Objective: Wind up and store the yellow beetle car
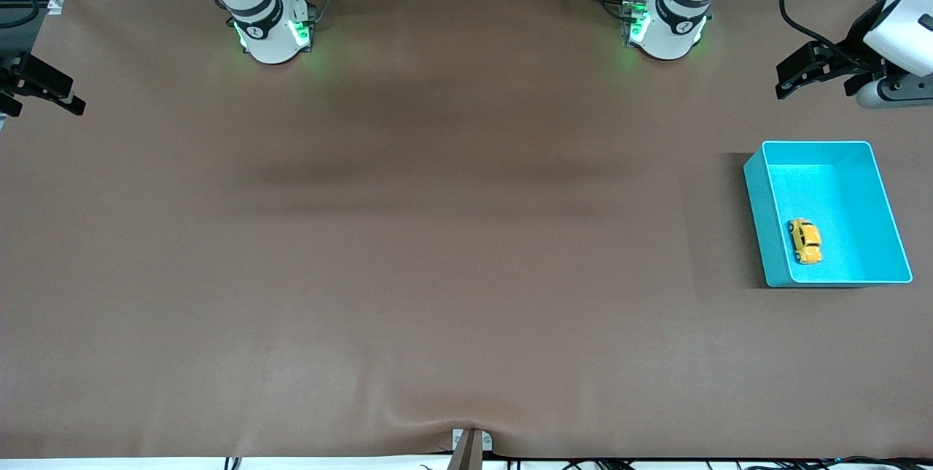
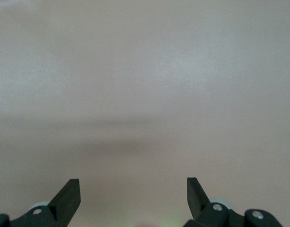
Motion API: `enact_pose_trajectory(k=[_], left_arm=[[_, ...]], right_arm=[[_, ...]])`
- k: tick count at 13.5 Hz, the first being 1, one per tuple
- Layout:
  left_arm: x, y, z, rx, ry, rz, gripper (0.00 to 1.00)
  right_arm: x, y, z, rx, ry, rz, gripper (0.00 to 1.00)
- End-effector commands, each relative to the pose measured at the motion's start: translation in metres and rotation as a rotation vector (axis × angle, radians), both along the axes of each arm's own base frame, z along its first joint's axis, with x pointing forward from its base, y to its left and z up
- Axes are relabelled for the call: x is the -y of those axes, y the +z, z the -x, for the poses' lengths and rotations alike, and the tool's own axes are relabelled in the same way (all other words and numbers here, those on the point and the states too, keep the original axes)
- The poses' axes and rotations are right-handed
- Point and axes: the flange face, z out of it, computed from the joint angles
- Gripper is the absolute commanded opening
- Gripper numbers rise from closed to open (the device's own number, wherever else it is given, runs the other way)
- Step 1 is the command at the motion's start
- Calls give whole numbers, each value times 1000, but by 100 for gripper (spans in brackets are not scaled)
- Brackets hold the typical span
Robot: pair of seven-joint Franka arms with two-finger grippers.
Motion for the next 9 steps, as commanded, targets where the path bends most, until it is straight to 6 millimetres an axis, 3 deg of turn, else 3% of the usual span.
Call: enact_pose_trajectory(k=[1, 9], left_arm=[[-1, 9, 2, 27, 0, 8, 100], [-4, 9, 2, 26, -41, 10, 100]], right_arm=[[-2, -4, -2, 19, 10, -3, 100], [1, -9, -5, 40, 62, -2, 100]])
